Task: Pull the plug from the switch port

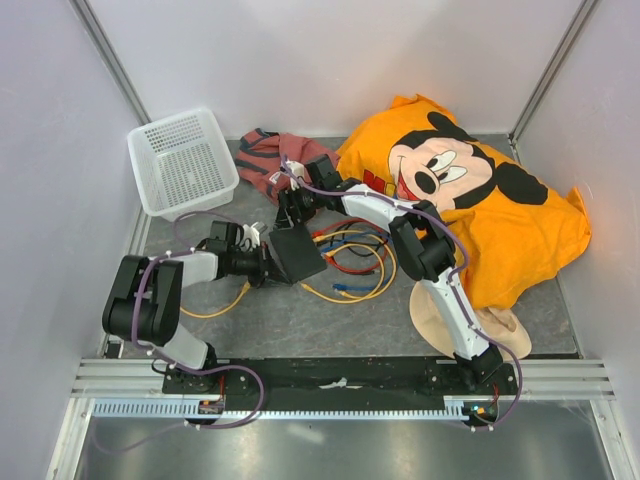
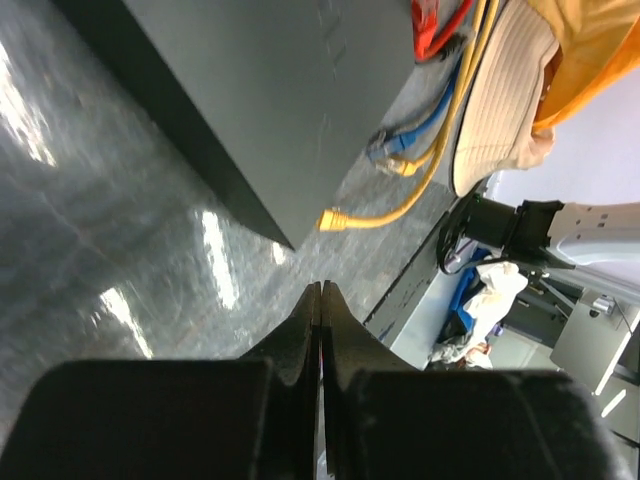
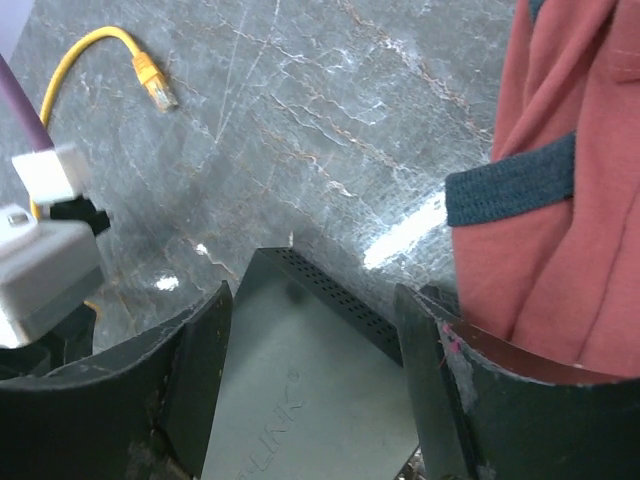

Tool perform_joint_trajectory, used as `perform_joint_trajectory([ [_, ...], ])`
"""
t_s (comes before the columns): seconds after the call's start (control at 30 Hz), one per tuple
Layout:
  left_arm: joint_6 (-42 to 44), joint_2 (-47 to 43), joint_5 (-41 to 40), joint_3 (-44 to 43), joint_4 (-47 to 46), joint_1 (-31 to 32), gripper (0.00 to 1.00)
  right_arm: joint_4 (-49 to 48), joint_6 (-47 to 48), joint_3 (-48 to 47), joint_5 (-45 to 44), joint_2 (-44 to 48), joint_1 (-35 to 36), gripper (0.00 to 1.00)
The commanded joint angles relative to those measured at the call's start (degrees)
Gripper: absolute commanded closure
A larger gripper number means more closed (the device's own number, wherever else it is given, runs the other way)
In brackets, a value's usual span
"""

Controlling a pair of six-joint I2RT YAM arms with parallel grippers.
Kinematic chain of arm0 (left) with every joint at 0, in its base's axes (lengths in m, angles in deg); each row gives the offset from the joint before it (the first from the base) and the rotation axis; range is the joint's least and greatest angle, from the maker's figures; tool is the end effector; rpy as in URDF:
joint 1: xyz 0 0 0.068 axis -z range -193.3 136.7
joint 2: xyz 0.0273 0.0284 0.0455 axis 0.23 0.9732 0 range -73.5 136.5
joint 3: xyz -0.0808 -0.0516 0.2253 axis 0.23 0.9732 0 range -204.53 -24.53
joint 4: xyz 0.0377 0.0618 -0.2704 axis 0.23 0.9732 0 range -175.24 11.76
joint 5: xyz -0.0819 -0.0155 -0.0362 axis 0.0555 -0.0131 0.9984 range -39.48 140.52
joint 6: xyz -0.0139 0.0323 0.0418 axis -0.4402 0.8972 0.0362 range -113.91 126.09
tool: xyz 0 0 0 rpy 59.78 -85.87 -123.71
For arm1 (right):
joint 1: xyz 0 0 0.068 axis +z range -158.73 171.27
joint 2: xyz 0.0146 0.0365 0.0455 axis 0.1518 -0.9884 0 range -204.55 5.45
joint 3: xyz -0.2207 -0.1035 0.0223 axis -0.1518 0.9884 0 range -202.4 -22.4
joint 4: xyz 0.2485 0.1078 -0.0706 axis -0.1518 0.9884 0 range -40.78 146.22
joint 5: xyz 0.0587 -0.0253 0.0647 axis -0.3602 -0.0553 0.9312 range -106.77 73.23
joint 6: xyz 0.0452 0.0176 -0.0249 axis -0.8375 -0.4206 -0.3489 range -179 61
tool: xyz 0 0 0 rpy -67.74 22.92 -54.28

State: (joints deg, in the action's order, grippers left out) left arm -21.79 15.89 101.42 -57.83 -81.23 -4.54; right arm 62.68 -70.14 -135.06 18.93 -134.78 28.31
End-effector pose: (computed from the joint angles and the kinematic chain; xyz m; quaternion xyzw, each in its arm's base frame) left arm 0.2559 -0.0682 0.0782 -0.0356 0.8787 -0.4673 0.0906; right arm 0.4191 0.3430 0.1264 -0.3180 0.8157 0.4157 0.2463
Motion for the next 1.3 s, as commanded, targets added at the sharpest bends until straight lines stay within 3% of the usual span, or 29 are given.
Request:
perform_joint_trajectory([
  [0.0, -0.25, 1.49, -2.99, -2.82, -3.57, 0.30, 0.98, 0.87, 1.81, -1.69, -1.60, 0.56, 0.14, 0.25],
  [0.27, -2.80, 1.32, -6.51, 0.25, -9.81, 2.40, 0.98, 4.38, 5.07, 0.77, -4.94, 1.26, -0.30, 0.22],
  [0.53, -4.11, -0.26, -7.56, 0.16, -6.91, 7.42, 0.98, 4.92, 7.00, 13.68, -9.07, 7.77, -0.04, 0.20],
  [0.8, -4.65, -7.19, -6.51, 5.87, -12.18, 8.38, 0.98, 5.97, 7.45, 16.95, -13.12, 8.91, 1.19, 0.14],
  [0.93, -4.99, -12.91, -9.93, 9.12, -16.38, 13.19, 0.98, 5.80, 5.43, 18.09, -12.77, 8.91, 1.63, 0.13],
  [1.27, -5.26, -3.18, -18.71, 6.76, -21.85, 15.42, 0.98, 5.44, 4.02, 17.65, -12.59, 8.21, 2.60, 0.12],
])
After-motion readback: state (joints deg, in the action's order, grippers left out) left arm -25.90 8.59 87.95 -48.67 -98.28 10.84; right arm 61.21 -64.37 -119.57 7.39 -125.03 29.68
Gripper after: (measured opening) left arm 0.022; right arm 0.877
